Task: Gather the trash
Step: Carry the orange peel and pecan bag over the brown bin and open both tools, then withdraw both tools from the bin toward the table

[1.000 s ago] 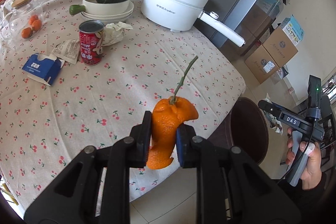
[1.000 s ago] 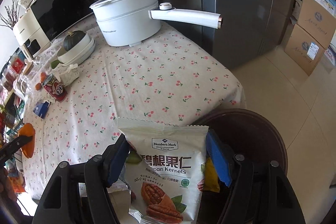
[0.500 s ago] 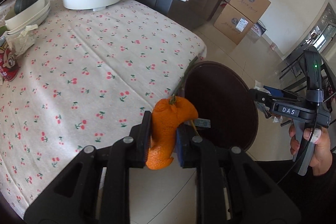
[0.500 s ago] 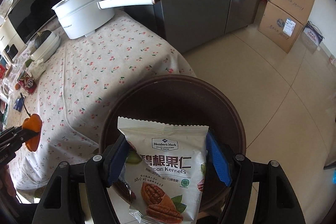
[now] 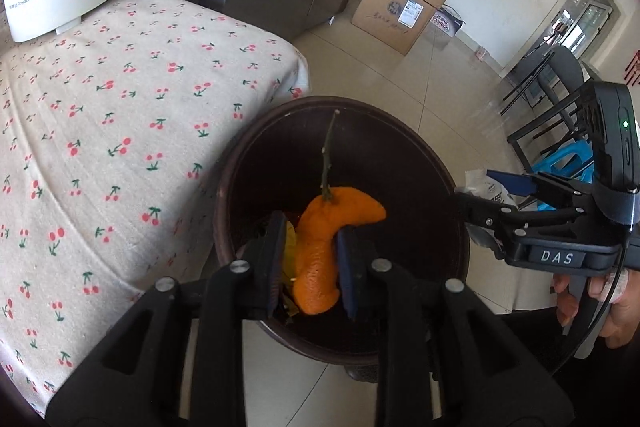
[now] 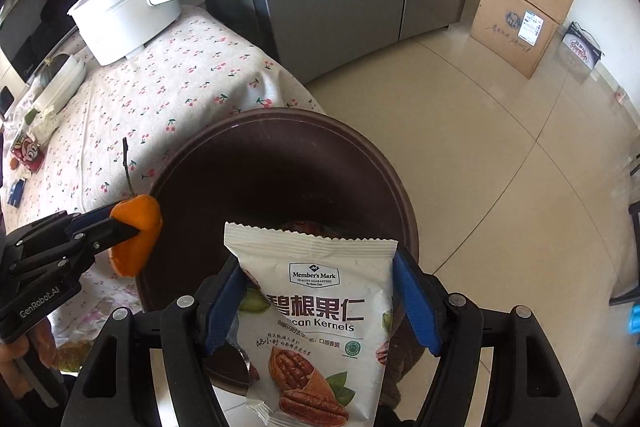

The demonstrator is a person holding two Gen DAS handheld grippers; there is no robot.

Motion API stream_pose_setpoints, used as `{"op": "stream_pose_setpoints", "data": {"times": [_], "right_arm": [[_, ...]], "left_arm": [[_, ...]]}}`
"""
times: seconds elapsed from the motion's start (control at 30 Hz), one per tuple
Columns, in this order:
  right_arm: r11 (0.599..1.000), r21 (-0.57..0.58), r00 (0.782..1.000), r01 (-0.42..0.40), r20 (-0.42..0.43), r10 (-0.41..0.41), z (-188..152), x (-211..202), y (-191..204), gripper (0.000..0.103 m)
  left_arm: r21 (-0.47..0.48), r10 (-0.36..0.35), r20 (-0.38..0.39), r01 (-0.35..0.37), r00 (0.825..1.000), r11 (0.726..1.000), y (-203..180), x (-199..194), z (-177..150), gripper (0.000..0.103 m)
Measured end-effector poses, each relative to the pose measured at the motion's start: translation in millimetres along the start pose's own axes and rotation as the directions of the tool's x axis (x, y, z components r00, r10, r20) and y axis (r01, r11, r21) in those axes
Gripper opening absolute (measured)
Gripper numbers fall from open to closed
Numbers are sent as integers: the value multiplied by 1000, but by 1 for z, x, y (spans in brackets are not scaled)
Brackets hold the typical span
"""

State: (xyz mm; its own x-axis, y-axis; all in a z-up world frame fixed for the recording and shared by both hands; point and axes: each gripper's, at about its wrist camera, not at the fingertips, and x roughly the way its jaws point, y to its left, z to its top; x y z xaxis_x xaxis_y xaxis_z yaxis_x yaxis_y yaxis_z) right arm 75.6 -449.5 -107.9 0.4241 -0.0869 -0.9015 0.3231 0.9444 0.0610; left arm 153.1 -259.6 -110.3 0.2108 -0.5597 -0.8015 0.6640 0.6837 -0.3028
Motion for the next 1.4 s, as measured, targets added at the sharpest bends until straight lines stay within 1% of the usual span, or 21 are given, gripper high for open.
{"op": "stream_pose_setpoints", "data": {"times": [0.03,0.1,0.2,0.27,0.33,0.43,0.57,0.6,0.63,0.67,0.8,1.23,1.4], "right_arm": [[1000,1,1000,3,-2,-3,1,1,-1,74],[1000,5,1000,6,-4,-6,1,3,-1,74],[1000,7,1000,4,0,-4,4,3,-1,74],[1000,1,1000,6,2,-6,6,4,2,74],[1000,-5,1000,7,2,-7,5,4,5,74],[1000,-15,1000,8,-4,-8,4,5,9,74],[1000,-16,1000,2,0,-2,7,3,13,75],[1000,-12,1000,0,4,0,8,2,14,76],[1000,-6,1000,-4,12,4,9,1,15,84],[1000,-3,1000,-8,24,8,10,-1,17,88],[1000,-23,999,-13,43,14,13,-7,29,88],[998,-42,999,-36,34,37,16,-9,52,88],[995,-47,996,-85,35,87,27,-13,78,88]], "left_arm": [[9,20,-6,-20,1000,1000,0,0,1,63],[16,76,18,-77,997,997,2,-5,2,79],[8,131,23,-132,991,991,11,-15,5,88],[-5,161,34,-161,986,987,21,-24,6,91],[-21,196,39,-195,980,980,30,-33,6,96],[-56,226,34,-224,974,973,44,-42,5,98],[-88,235,17,-233,972,969,56,-51,0,99],[-89,240,16,-238,971,967,57,-54,-1,99],[-89,243,17,-241,970,966,58,-56,-3,99],[-88,245,18,-243,969,966,58,-59,-4,99],[-84,259,16,-257,966,963,60,-66,-9,99],[-126,301,15,-297,953,946,81,-92,-21,100],[-149,340,18,-333,940,931,98,-113,-31,100]]}}
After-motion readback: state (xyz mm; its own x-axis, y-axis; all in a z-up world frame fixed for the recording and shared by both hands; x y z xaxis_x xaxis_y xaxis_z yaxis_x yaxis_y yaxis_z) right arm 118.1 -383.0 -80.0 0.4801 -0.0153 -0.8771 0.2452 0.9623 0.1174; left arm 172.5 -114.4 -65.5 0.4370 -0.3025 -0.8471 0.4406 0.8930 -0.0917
